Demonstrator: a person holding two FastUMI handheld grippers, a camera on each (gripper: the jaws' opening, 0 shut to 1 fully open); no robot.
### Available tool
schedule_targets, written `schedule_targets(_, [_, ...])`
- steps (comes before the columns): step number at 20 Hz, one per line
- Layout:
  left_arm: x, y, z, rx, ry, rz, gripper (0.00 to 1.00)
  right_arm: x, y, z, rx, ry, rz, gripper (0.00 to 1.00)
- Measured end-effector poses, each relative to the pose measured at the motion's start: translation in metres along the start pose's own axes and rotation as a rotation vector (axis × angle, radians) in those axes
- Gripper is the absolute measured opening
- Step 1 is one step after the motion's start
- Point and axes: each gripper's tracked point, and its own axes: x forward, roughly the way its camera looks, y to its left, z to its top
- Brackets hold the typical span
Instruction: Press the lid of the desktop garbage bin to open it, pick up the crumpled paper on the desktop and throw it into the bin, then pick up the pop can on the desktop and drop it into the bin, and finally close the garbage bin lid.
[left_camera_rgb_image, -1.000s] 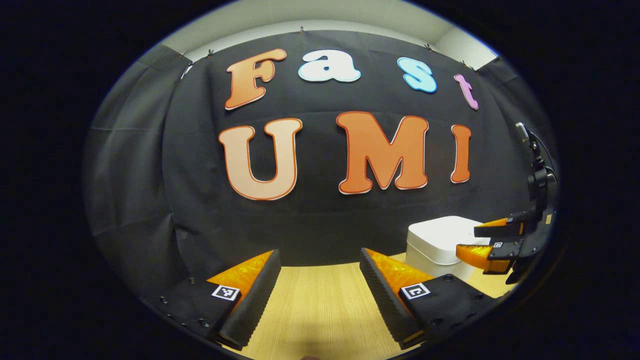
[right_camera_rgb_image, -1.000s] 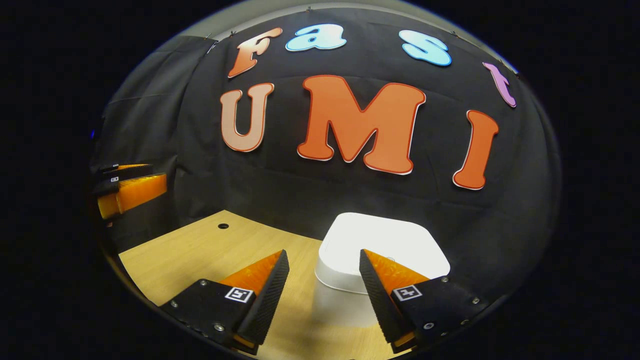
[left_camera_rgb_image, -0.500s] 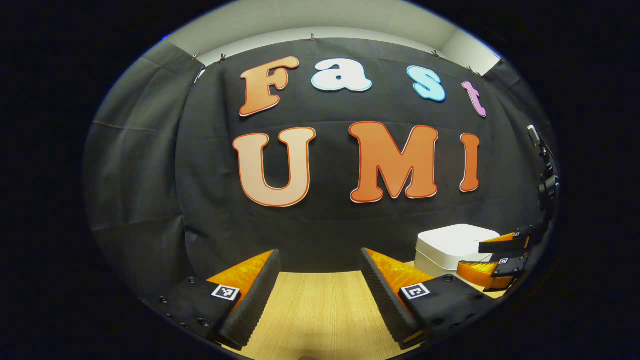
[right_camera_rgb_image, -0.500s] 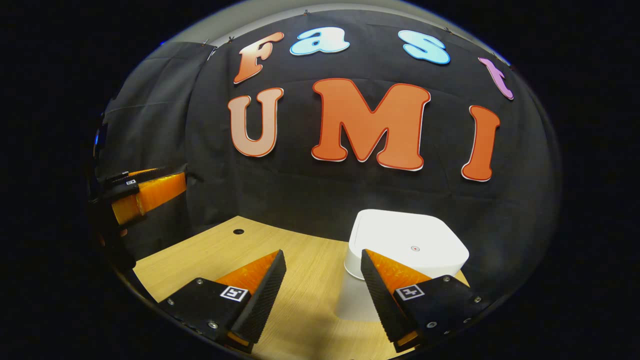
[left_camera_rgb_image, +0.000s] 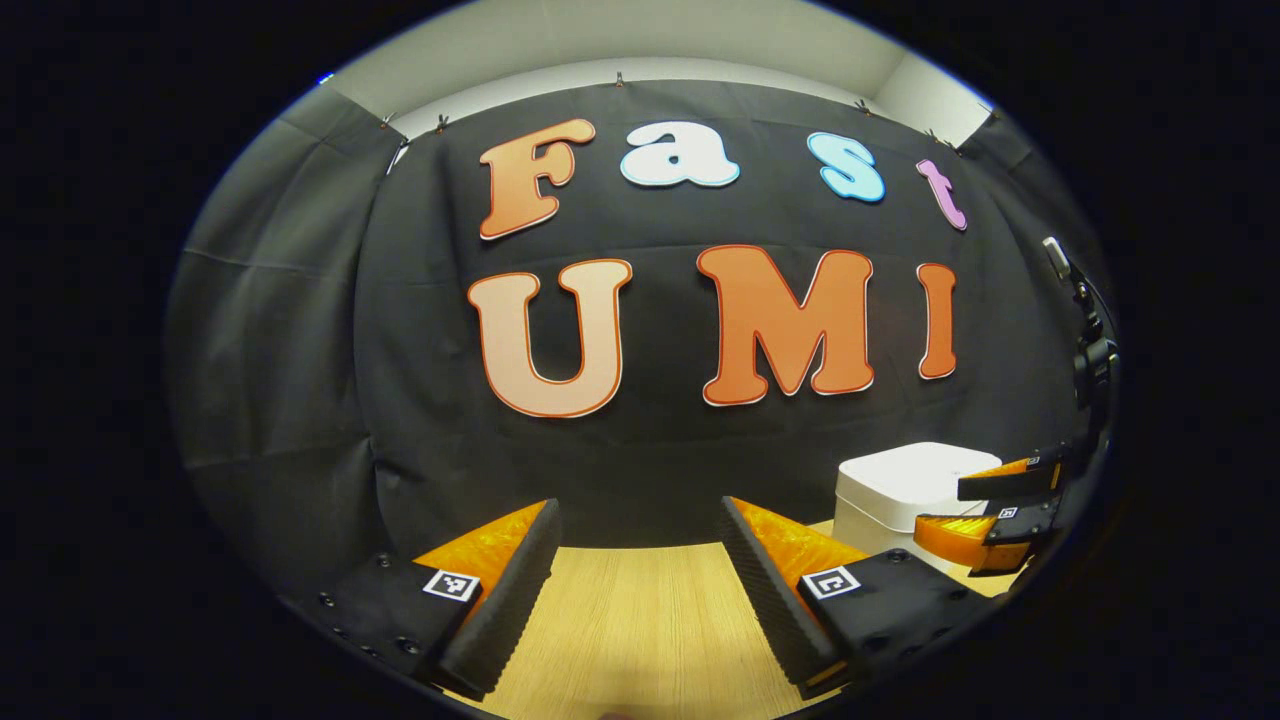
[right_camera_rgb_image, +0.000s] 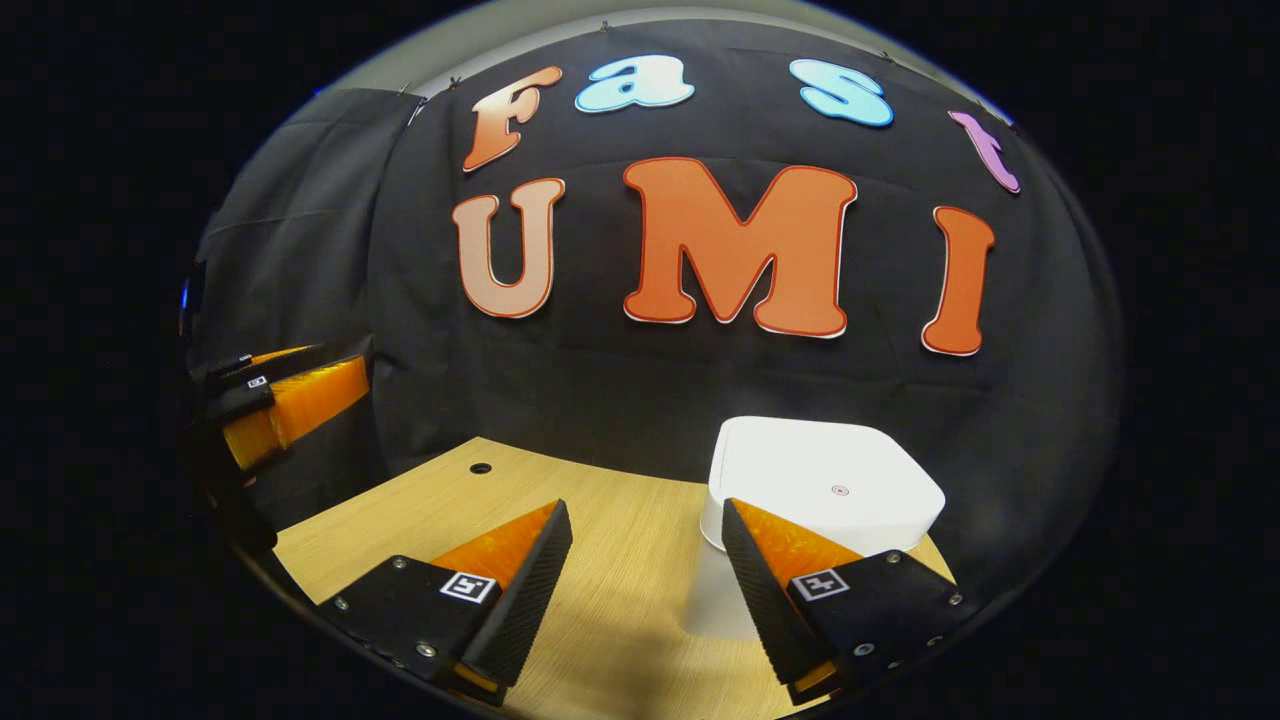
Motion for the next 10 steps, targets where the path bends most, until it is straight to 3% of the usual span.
schedule_targets(10, [-0.001, 0.024, -0.001, 0.01, -0.003, -0.019, 1.0, 0.002, 0.023, 0.009, 0.015, -0.006, -0.015, 0.92])
